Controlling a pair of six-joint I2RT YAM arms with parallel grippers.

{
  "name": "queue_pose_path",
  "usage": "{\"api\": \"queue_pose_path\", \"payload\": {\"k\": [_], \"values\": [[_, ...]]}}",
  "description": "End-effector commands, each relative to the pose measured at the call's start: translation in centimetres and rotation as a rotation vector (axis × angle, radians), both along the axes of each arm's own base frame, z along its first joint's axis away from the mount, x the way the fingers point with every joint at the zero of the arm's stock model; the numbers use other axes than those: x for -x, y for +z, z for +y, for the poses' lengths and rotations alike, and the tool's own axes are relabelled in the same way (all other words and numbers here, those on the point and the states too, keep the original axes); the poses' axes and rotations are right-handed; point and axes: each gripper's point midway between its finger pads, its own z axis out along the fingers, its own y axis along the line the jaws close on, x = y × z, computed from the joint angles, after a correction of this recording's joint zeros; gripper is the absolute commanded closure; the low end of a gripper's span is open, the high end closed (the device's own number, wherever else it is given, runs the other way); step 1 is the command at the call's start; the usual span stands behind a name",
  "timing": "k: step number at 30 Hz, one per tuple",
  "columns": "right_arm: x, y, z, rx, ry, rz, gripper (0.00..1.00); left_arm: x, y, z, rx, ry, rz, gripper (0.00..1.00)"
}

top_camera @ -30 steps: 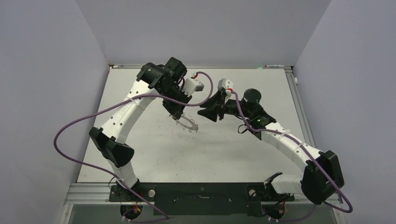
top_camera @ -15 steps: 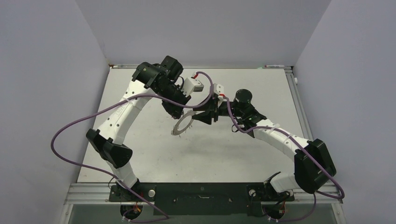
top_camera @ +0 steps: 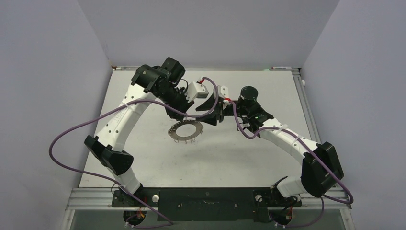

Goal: Remove the keys from the keyring

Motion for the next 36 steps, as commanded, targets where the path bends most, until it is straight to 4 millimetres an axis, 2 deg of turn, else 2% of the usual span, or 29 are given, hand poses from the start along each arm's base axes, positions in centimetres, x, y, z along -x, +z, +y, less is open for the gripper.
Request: {"api": "queue_pose_path", "payload": {"k": [1, 14, 19, 28, 36], "values": [[0.4, 1.8, 0.7, -0.032, 0.067, -0.097, 0.59, 0.7, 1.9, 0.5, 0.052, -0.077, -0.075, 1.00], [0.1, 2.9, 1.7, -0.126, 0.088, -0.036, 0.58, 1.6, 3.1, 0.0, 0.123, -0.147, -0.128, 1.00], [0.8, 3.3, 1.9, -0.138, 0.125, -0.024, 0.59, 1.4, 3.3, -0.2, 0.126, -0.134, -0.126, 1.00], [1.5, 3.1, 2.3, -0.130, 0.151, 0.013, 0.59, 0.8, 3.6, -0.9, 0.148, -0.084, -0.111, 1.00], [0.8, 2.8, 2.9, -0.143, 0.123, 0.030, 0.61, 0.6, 4.1, -1.3, 0.171, -0.082, -0.116, 1.00]]}}
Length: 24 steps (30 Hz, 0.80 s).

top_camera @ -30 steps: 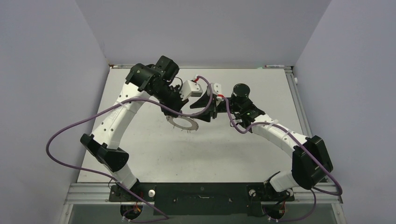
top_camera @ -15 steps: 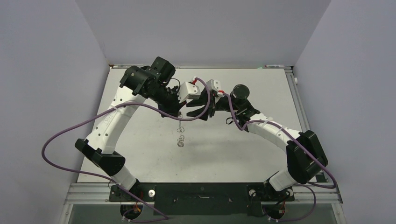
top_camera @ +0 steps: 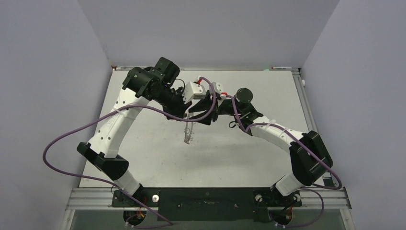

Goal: Remove the keys from the keyring

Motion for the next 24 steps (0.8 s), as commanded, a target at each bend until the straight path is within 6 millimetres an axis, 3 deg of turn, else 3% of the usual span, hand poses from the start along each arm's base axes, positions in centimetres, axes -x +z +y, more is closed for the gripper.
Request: {"api": "queue_pose_path", "payload": {"k": [1, 7, 12, 17, 24], "values": [[0.0, 1.9, 0.6, -0.056, 0.010, -0.077, 0.62, -0.7, 2.2, -1.3, 0.096, -0.007, -0.053, 1.00], [0.5, 2.4, 0.9, -0.068, 0.030, -0.097, 0.71, -1.0, 2.3, -1.6, 0.099, 0.008, -0.046, 1.00], [0.7, 3.3, 1.2, -0.087, 0.039, -0.107, 0.73, -1.1, 2.3, -1.6, 0.096, 0.012, -0.043, 1.00], [0.6, 2.8, 1.0, -0.070, 0.034, -0.109, 0.94, -1.1, 2.5, -1.4, 0.095, 0.022, -0.050, 1.00], [-1.4, 2.3, -0.4, -0.039, -0.048, -0.101, 0.95, -2.2, 2.7, 0.3, 0.103, 0.108, -0.053, 1.00]]}}
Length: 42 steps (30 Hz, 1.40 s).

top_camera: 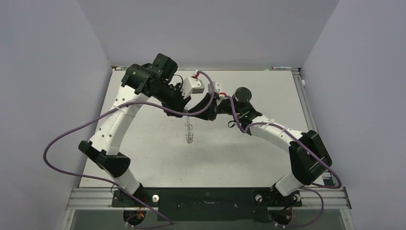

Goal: Remove the keys from the keyring

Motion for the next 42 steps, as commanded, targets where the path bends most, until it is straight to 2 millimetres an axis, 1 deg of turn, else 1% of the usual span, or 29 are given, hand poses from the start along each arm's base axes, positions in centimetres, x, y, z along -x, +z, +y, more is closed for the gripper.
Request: {"api": "queue_pose_path", "payload": {"k": [1, 5, 8, 10, 14, 16, 19, 21, 25, 27, 29, 31, 34, 38, 42], "values": [[-1.1, 2.5, -1.1, -0.046, -0.049, -0.073, 0.95, -1.2, 2.0, 0.7, 0.077, 0.074, -0.053, 1.00], [-1.8, 3.8, -1.8, -0.112, -0.086, -0.042, 0.95, -1.9, 1.1, 1.7, 0.085, 0.142, -0.037, 1.00], [-2.1, 5.1, -2.1, -0.166, -0.113, -0.008, 0.95, -2.1, 0.1, 1.8, 0.081, 0.167, -0.025, 1.00], [-2.6, 6.0, -2.1, -0.214, -0.135, 0.030, 0.95, -2.3, -0.2, 1.6, 0.095, 0.186, -0.019, 1.00], [-3.4, 7.8, -2.0, -0.340, -0.161, 0.159, 0.95, -2.5, -0.3, 0.5, 0.136, 0.212, 0.004, 1.00], [-3.4, 8.6, -1.6, -0.395, -0.159, 0.218, 0.95, -2.9, -0.3, 0.0, 0.159, 0.232, 0.009, 1.00], [-3.2, 8.9, -1.1, -0.419, -0.168, 0.267, 0.95, -3.2, 0.1, -0.5, 0.197, 0.261, 0.003, 1.00], [-3.1, 8.9, -1.0, -0.418, -0.168, 0.285, 0.95, -3.4, 0.4, -0.4, 0.214, 0.273, -0.005, 1.00], [-2.9, 8.5, -1.6, -0.405, -0.174, 0.276, 0.95, -3.5, 0.7, 0.2, 0.222, 0.291, -0.022, 1.00], [-2.6, 8.1, -1.9, -0.385, -0.165, 0.257, 0.95, -3.7, 1.2, 0.4, 0.230, 0.294, -0.043, 1.00], [-2.5, 7.1, -2.4, -0.354, -0.163, 0.236, 0.95, -4.1, 2.0, 0.6, 0.236, 0.281, -0.094, 1.00], [-2.5, 6.0, -2.8, -0.317, -0.164, 0.220, 0.89, -4.3, 2.8, 0.8, 0.234, 0.252, -0.147, 1.00], [-2.5, 4.5, -3.3, -0.254, -0.168, 0.172, 0.80, -4.6, 3.3, 1.1, 0.213, 0.220, -0.195, 1.00], [-2.3, 3.4, -3.5, -0.175, -0.155, 0.093, 0.75, -4.6, 3.1, 1.3, 0.170, 0.167, -0.223, 1.00], [-2.4, 2.8, -3.1, -0.083, -0.142, 0.013, 0.70, -4.4, 3.1, 1.5, 0.147, 0.127, -0.234, 1.00]]}}
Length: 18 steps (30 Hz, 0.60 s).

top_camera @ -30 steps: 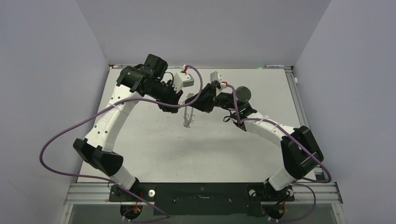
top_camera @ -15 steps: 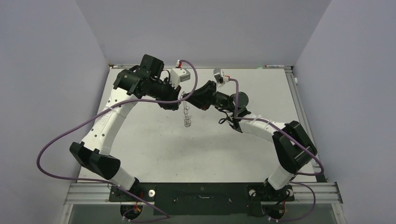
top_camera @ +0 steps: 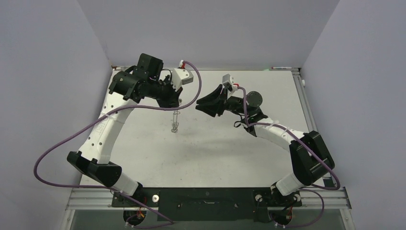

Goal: Remove the keys from the keyring

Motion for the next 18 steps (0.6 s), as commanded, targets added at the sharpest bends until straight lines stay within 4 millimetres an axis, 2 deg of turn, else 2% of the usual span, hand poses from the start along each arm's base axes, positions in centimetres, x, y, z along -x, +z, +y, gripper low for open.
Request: {"api": "queue_pose_path", "payload": {"k": [1, 6, 13, 18], "values": [[1.2, 1.7, 0.2, 0.080, 0.053, -0.202, 0.68, 0.0, 2.2, 0.1, -0.007, -0.069, -0.101, 1.00], [1.5, 2.5, 0.9, 0.098, 0.074, -0.257, 0.64, 0.8, 2.3, 0.0, -0.004, -0.121, -0.108, 1.00], [1.5, 4.1, 2.5, 0.091, 0.090, -0.258, 0.65, 0.5, 2.4, -0.6, 0.003, -0.123, -0.114, 1.00], [2.0, 4.3, 3.6, 0.111, 0.098, -0.251, 0.64, 0.7, 2.4, -1.1, 0.012, -0.125, -0.108, 1.00]]}}
